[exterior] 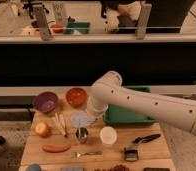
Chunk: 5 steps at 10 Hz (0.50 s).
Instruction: Place banana in paper cup
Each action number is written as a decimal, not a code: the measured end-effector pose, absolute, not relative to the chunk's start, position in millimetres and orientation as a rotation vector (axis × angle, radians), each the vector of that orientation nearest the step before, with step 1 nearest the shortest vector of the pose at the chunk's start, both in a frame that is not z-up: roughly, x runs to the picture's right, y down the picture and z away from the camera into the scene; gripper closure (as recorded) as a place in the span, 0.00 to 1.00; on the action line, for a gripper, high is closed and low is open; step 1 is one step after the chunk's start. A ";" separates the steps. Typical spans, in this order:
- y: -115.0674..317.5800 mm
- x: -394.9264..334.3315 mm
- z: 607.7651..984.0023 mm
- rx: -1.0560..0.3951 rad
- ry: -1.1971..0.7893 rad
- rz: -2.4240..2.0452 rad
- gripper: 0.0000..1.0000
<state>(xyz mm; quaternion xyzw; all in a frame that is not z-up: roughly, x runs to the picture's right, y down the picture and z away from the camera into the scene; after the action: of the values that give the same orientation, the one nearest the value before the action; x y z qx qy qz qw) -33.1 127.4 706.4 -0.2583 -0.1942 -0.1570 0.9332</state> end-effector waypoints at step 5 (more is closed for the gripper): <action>135.9 -50.5 675.2 -0.458 -0.431 -0.431 0.25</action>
<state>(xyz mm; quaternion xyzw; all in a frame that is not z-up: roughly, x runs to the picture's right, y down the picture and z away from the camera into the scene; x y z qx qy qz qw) -50.5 135.9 675.2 -0.2233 -0.2104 -0.2102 0.9283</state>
